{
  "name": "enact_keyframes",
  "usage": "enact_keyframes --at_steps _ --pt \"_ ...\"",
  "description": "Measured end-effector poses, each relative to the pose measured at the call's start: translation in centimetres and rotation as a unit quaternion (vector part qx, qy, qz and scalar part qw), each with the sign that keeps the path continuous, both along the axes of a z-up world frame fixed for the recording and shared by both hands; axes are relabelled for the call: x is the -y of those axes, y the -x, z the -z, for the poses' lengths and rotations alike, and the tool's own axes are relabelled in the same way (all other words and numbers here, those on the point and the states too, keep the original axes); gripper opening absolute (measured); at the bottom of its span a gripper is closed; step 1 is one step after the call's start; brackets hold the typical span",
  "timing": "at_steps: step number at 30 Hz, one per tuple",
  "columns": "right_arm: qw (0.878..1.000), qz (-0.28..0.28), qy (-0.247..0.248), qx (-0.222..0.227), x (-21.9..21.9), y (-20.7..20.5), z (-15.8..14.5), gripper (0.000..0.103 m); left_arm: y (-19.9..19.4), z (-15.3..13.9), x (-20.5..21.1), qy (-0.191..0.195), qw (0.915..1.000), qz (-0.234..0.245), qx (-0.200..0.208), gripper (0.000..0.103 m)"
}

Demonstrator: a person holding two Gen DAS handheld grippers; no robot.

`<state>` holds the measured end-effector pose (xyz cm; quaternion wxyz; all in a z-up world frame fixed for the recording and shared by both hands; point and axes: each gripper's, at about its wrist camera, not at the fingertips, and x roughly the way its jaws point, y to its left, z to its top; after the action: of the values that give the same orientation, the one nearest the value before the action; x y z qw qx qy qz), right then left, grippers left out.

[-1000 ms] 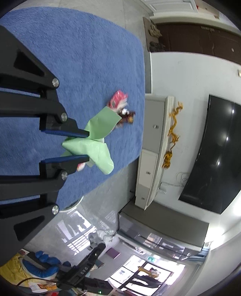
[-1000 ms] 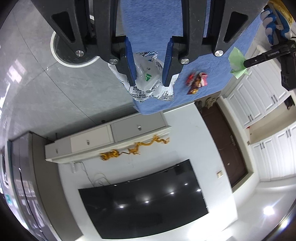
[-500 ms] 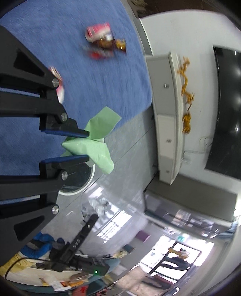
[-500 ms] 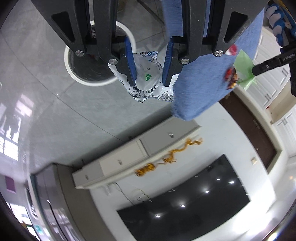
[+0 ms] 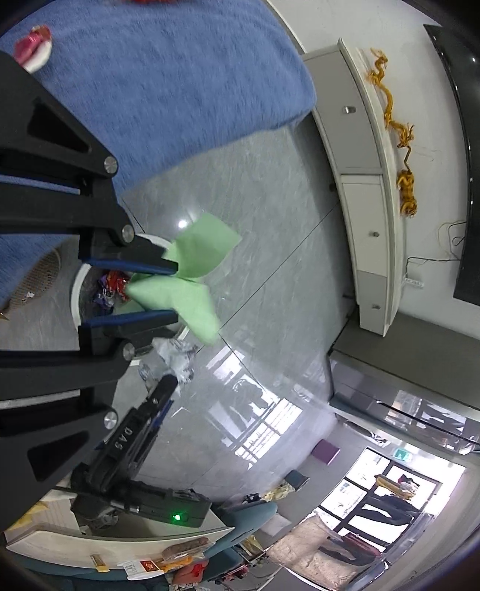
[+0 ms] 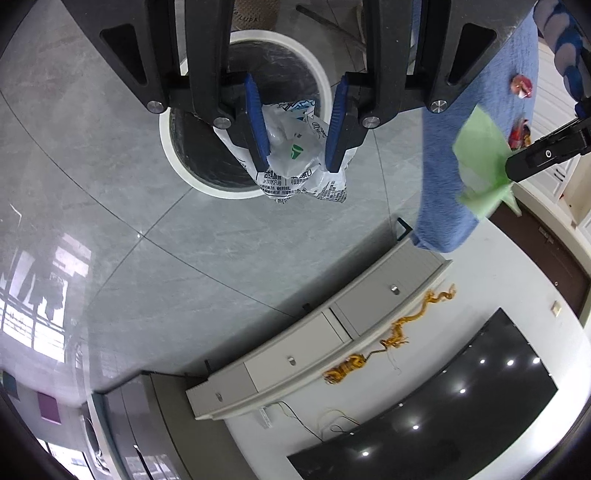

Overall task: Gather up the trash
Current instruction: 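Carry the green paper and white bag over the bin and open both tools, then move both open tools back toward the last wrappers on the towel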

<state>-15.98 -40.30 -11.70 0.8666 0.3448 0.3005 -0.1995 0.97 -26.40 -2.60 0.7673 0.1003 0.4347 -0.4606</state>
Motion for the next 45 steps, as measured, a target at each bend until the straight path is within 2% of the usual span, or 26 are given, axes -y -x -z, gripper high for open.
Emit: enact_keyframes --at_steps 3,5,7,9,15,22,26,33,39,45 --pt "1.000 -0.001 -0.006 -0.018 0.8 -0.8 1.2 0.036 -0.2 1.0 1.9 0.003 0.9998 0.008 -0.017 0.019" --pt "1.000 0.002 -0.006 -0.029 1.1 -1.1 1.9 0.049 -0.4 1.5 3.0 0.007 0.9992 0.014 -0.036 0.022" --pt "0.999 0.010 -0.006 -0.037 1.4 -0.8 2.5 0.055 -0.4 2.1 3.7 0.014 0.9980 0.015 -0.060 0.043" --pt "0.999 0.016 -0.010 -0.043 1.5 -0.4 2.9 0.056 -0.5 2.3 3.7 0.017 0.9976 0.011 -0.066 0.050" --pt "0.998 0.029 -0.015 -0.048 1.6 1.1 3.2 0.057 0.1 2.5 3.1 0.005 0.9979 0.009 -0.064 0.050" --pt "0.998 0.044 0.015 -0.031 0.3 3.3 -0.1 0.057 1.2 0.9 0.6 0.004 0.9991 0.000 -0.043 0.050" --pt "0.998 0.048 0.037 -0.019 -1.0 4.3 -2.8 0.057 2.0 -0.4 -1.5 0.005 0.9997 -0.004 -0.022 0.050" --pt "0.997 0.042 0.064 0.006 -3.5 5.3 -6.6 0.059 1.9 -2.0 -7.3 0.022 0.9992 -0.031 -0.014 0.050" --pt "0.996 0.008 0.092 0.021 -7.0 3.7 -10.0 0.060 0.9 -3.7 -13.3 0.045 0.9966 -0.069 -0.009 0.050" --pt "0.992 -0.043 0.114 0.023 -10.9 0.9 -11.7 0.061 -1.2 -4.4 -19.8 0.065 0.9913 -0.114 -0.002 0.050"
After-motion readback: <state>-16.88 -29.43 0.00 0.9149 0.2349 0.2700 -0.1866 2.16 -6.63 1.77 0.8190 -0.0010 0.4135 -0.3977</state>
